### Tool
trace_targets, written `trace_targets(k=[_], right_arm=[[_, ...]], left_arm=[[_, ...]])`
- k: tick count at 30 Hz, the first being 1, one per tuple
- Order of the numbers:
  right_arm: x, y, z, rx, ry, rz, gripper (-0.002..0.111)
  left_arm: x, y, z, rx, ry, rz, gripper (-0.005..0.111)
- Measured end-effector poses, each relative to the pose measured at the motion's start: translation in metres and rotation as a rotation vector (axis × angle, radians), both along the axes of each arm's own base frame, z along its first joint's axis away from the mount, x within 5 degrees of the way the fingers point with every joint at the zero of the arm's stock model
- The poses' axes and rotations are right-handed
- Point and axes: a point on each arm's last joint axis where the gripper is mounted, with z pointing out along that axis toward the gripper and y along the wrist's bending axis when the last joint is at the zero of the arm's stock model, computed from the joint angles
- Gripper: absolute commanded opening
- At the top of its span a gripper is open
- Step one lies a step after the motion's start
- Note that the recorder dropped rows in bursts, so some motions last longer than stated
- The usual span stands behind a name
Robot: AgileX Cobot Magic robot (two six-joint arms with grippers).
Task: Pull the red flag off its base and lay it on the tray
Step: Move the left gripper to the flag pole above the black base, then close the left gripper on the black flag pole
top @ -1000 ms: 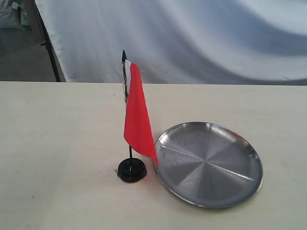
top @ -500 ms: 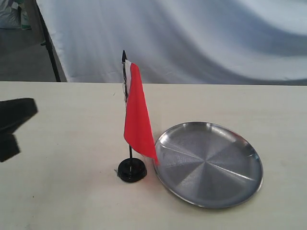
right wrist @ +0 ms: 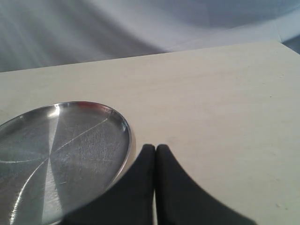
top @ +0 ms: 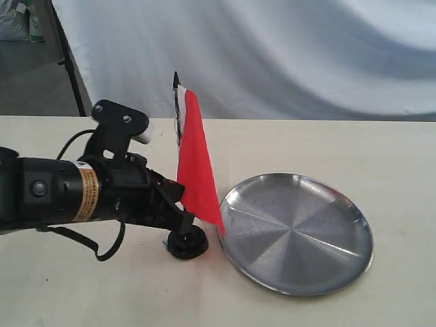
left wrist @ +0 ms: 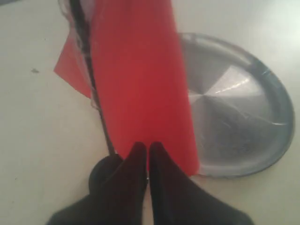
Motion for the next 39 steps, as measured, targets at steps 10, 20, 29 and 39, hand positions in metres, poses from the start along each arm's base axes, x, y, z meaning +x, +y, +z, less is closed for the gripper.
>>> trace_targets(k=[10, 20, 29, 39], right_arm=[[0.0, 0.0, 0.0, 0.0, 0.0, 0.0, 0.0], [0.0, 0.0, 0.0, 0.0, 0.0, 0.0, 0.0], [0.0, 0.0, 0.0, 0.0, 0.0, 0.0, 0.0], [0.0, 0.0, 0.0, 0.0, 0.0, 0.0, 0.0]], left_arm=[[0.016, -0.003, -0.013, 0.135, 0.006, 0.004, 0.067], [0.02, -0.012, -0.017, 0.099, 0.002, -0.049, 0.062], [0.037, -0.022, -0.037, 0.12, 0.048, -0.055, 0.059], [0.046, -0.023, -0.048, 0.169, 0.071, -0.034, 0.0]])
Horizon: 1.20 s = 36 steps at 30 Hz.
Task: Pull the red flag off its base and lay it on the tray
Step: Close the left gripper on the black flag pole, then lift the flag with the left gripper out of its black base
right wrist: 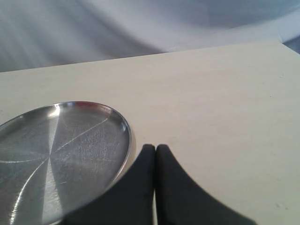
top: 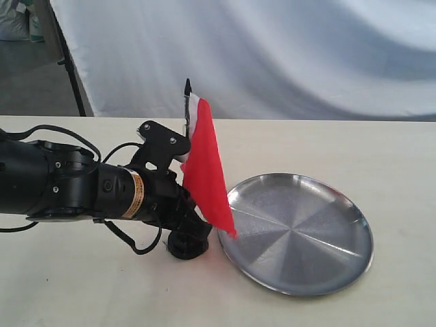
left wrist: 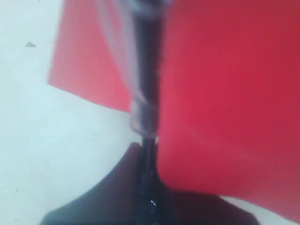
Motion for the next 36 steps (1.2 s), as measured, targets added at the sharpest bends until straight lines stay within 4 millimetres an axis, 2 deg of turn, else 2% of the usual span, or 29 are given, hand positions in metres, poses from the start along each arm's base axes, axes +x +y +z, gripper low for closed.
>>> trace_targets(k=[7, 14, 17, 18, 20, 21, 31, 36], right_arm=[[0.0, 0.0, 0.0, 0.0, 0.0, 0.0, 0.0], [0.0, 0.0, 0.0, 0.0, 0.0, 0.0, 0.0], [0.0, 0.0, 0.0, 0.0, 0.0, 0.0, 0.0], [0.0, 0.0, 0.0, 0.0, 0.0, 0.0, 0.0], [0.0, 0.0, 0.0, 0.0, 0.0, 0.0, 0.0], [0.0, 0.0, 0.0, 0.0, 0.0, 0.0, 0.0], [0.0, 0.0, 0.0, 0.0, 0.0, 0.0, 0.0], [0.0, 0.0, 0.0, 0.0, 0.0, 0.0, 0.0]], left_arm=[[0.0, 0.0, 0.0, 0.006, -0.001, 0.0, 0.002], [0.0, 0.001, 0.0, 0.008, -0.001, 0.002, 0.022], [0.0, 0.001, 0.0, 0.01, -0.003, 0.0, 0.019], [0.0, 0.001, 0.0, 0.012, -0.004, -0.002, 0.016], [0.0, 0.001, 0.0, 0.012, -0.004, -0.002, 0.002], [0.0, 0.001, 0.0, 0.012, -0.004, -0.002, 0.0], [0.0, 0.001, 0.004, 0.013, -0.014, -0.003, 0.0], [-0.006, 0.003, 0.035, -0.04, -0.095, -0.009, 0.0]])
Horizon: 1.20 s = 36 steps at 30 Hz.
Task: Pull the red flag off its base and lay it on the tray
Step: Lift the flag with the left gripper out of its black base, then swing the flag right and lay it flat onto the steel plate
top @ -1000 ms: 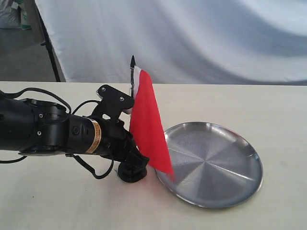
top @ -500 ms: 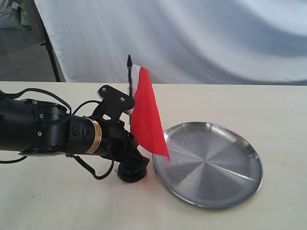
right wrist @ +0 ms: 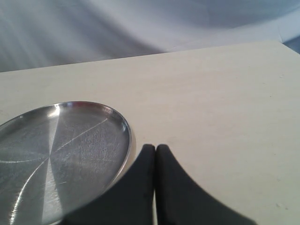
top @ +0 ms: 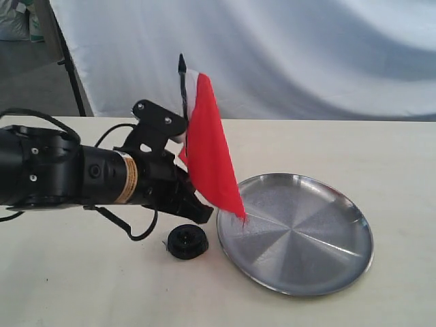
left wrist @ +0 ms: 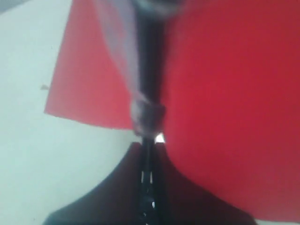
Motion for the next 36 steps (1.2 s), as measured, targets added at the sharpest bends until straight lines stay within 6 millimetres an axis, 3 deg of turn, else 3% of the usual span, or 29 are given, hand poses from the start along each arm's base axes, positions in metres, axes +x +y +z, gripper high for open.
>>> trace_targets(k=[6, 12, 14, 17, 22, 31, 36], right_arm=[[0.0, 0.0, 0.0, 0.0, 0.0, 0.0, 0.0], [0.0, 0.0, 0.0, 0.0, 0.0, 0.0, 0.0], [0.0, 0.0, 0.0, 0.0, 0.0, 0.0, 0.0], [0.0, 0.0, 0.0, 0.0, 0.0, 0.0, 0.0], [0.0, 0.0, 0.0, 0.0, 0.0, 0.0, 0.0], [0.0, 0.0, 0.0, 0.0, 0.0, 0.0, 0.0], [0.0, 0.0, 0.0, 0.0, 0.0, 0.0, 0.0]], left_arm=[[-0.012, -0.006, 0.041, -0.2, -0.089, -0.062, 0.0], [-0.012, -0.028, 0.052, -0.616, -0.07, -0.143, 0.0], [-0.002, -0.033, 0.036, -0.718, -0.014, -0.096, 0.0], [0.012, -0.047, -0.01, -0.866, 0.119, -0.079, 0.0], [0.038, -0.073, -0.064, -1.068, 0.316, -0.058, 0.0], [0.046, -0.117, -0.088, -1.058, 0.433, -0.047, 0.0], [0.052, -0.126, -0.097, -1.038, 0.497, -0.005, 0.0]])
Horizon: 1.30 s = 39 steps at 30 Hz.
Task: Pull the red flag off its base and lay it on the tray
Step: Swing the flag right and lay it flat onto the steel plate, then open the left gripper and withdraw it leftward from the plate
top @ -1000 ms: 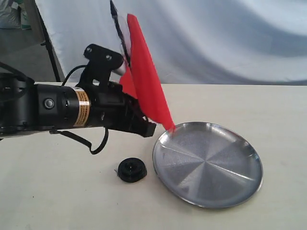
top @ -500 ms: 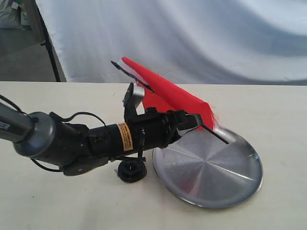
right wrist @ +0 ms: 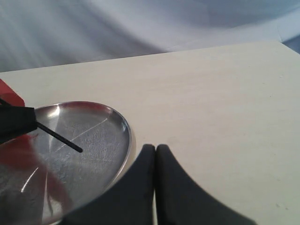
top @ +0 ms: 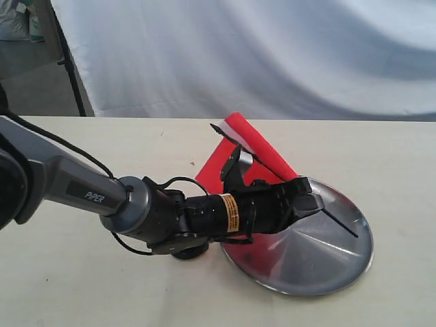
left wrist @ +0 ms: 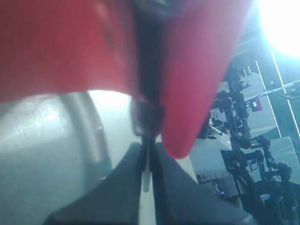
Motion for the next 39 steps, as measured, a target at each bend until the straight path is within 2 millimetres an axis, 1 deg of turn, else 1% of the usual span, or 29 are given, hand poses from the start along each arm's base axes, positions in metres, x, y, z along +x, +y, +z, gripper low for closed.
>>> trace_targets(k=[3, 5, 7, 9, 11, 15, 16, 18, 20, 22, 24, 27, 28, 31, 33, 34, 35, 37, 39], right_arm=[[0.0, 0.0, 0.0, 0.0, 0.0, 0.0, 0.0], [0.0, 0.0, 0.0, 0.0, 0.0, 0.0, 0.0], [0.0, 0.0, 0.0, 0.0, 0.0, 0.0, 0.0], [0.0, 0.0, 0.0, 0.0, 0.0, 0.0, 0.0], [0.0, 0.0, 0.0, 0.0, 0.0, 0.0, 0.0], [0.0, 0.0, 0.0, 0.0, 0.0, 0.0, 0.0], [0.0, 0.0, 0.0, 0.0, 0.0, 0.0, 0.0], [0.0, 0.0, 0.0, 0.0, 0.0, 0.0, 0.0], [0.0, 0.0, 0.0, 0.0, 0.0, 0.0, 0.0], [0.0, 0.0, 0.0, 0.0, 0.0, 0.0, 0.0], [0.0, 0.0, 0.0, 0.0, 0.0, 0.0, 0.0], [0.0, 0.0, 0.0, 0.0, 0.0, 0.0, 0.0], [0.0, 0.0, 0.0, 0.0, 0.0, 0.0, 0.0], [0.0, 0.0, 0.0, 0.0, 0.0, 0.0, 0.0], [0.0, 0.0, 0.0, 0.0, 0.0, 0.0, 0.0], [0.0, 0.0, 0.0, 0.0, 0.0, 0.0, 0.0], [0.0, 0.0, 0.0, 0.0, 0.0, 0.0, 0.0], [0.0, 0.0, 0.0, 0.0, 0.0, 0.0, 0.0], [0.0, 0.0, 0.0, 0.0, 0.0, 0.0, 0.0]], left_arm=[[0.002, 0.001, -0.006, 0.027, 0.062, 0.028, 0.001], [0.003, 0.002, -0.009, 0.051, 0.092, 0.043, 0.004], [0.003, 0.002, -0.012, 0.077, 0.11, 0.047, 0.008], [0.003, 0.002, -0.013, 0.091, 0.115, 0.037, 0.016], [0.002, 0.001, -0.013, 0.095, 0.114, 0.025, 0.028], [0.001, 0.001, -0.014, 0.104, 0.114, 0.007, 0.06], [0.0, 0.0, -0.014, 0.108, 0.111, 0.001, 0.067], [-0.001, 0.0, -0.014, 0.118, 0.103, -0.015, 0.071], [-0.003, -0.001, -0.015, 0.134, 0.095, -0.041, 0.068], [-0.005, -0.001, -0.016, 0.154, 0.083, -0.071, 0.058], [-0.007, -0.002, -0.016, 0.165, 0.07, -0.103, 0.039], [-0.01, -0.005, -0.013, 0.135, 0.046, -0.149, 0.004], [-0.01, -0.006, -0.01, 0.11, 0.025, -0.168, 0.001], [-0.009, -0.009, 0.003, 0.046, -0.057, -0.217, 0.0], [-0.008, -0.009, 0.015, 0.051, -0.125, -0.244, 0.0], [-0.008, -0.009, 0.024, 0.072, -0.166, -0.255, 0.0], [-0.008, -0.008, 0.03, 0.106, -0.196, -0.257, 0.0], [-0.008, -0.005, 0.048, 0.203, -0.268, -0.26, 0.0], [-0.008, 0.002, 0.066, 0.349, -0.35, -0.257, 0.0]])
